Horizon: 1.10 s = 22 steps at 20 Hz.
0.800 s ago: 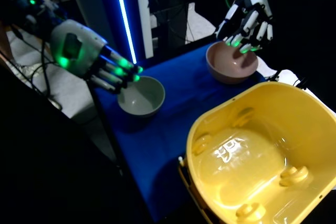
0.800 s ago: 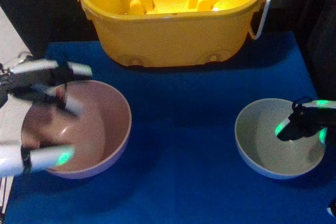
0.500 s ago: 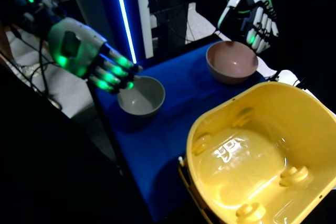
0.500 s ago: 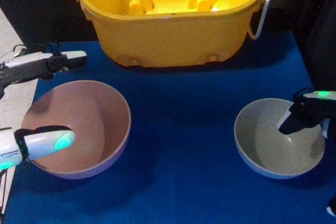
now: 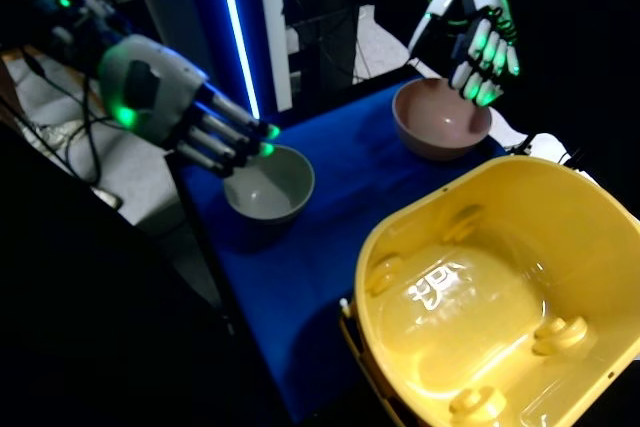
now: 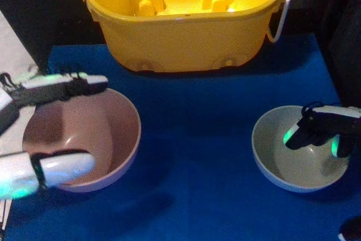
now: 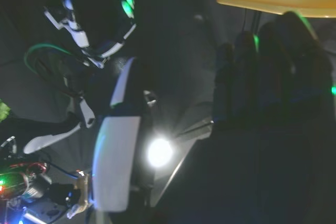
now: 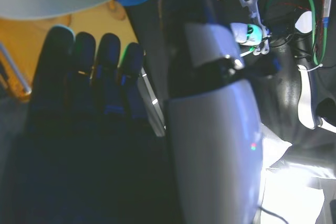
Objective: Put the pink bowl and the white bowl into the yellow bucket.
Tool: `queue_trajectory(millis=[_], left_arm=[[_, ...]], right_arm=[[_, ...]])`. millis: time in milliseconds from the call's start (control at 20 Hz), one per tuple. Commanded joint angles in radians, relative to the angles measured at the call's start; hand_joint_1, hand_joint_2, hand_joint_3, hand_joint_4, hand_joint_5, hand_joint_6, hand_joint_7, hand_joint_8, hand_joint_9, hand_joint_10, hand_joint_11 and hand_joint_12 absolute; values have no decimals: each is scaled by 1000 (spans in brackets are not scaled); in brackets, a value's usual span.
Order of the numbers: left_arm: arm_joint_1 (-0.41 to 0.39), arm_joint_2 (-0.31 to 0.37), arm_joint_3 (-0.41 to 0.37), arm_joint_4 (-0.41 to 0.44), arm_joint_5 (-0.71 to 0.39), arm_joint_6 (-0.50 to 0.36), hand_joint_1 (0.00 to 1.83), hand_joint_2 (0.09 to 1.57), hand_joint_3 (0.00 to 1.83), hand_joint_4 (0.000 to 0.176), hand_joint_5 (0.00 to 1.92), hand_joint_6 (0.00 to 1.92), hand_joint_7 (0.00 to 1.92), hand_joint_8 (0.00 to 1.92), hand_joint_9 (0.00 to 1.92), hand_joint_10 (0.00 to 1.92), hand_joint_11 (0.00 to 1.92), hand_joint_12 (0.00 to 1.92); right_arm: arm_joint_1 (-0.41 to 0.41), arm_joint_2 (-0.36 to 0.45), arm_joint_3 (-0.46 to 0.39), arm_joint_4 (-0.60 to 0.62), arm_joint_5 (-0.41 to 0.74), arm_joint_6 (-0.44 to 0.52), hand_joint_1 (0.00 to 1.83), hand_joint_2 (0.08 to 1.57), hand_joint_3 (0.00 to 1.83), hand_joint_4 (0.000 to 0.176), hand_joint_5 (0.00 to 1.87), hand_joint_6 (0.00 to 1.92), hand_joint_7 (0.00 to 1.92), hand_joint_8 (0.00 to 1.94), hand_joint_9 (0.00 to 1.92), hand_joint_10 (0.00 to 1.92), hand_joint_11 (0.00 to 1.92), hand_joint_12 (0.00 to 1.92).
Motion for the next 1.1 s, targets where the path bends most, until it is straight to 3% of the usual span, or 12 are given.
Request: queue_trajectory(millis=[0,150,500,550,600,650,1050], left_arm=[[-5,-8,-1,19,114,-9,807,1083,1,0,453,3,452,4,306,117,0,1286],[-4,-36,-7,19,110,-10,774,1109,9,0,430,2,446,2,300,112,0,1274],[-4,-91,6,19,72,-10,833,1112,2,0,427,0,463,4,292,107,0,1250],[-4,-98,15,19,62,-10,839,1111,1,0,427,0,464,4,289,105,0,1242],[-4,-106,22,19,50,-10,837,1117,4,0,424,0,459,1,276,95,0,1198],[-5,-115,28,19,33,-10,838,1115,2,0,428,2,455,0,269,88,0,1165],[-8,-147,74,19,-37,-9,831,1128,3,0,493,10,480,2,318,73,0,1198]], right_arm=[[12,-5,5,-2,107,8,944,825,12,0,168,1053,181,894,0,1161,0,1770],[12,-23,14,5,107,8,936,829,7,0,208,972,211,804,0,1125,0,1765],[6,-56,39,18,106,8,994,845,7,0,208,992,233,817,30,1119,0,1734],[6,-62,43,34,106,-18,984,843,5,0,202,980,220,792,19,1098,0,1717],[8,-71,36,84,106,-121,945,857,11,0,219,964,237,780,32,1089,0,1718],[8,-80,35,102,106,-160,916,878,17,0,227,926,240,744,28,1076,0,1714],[2,-164,97,119,99,-160,941,825,0,0,245,922,217,785,18,1134,0,1690]])
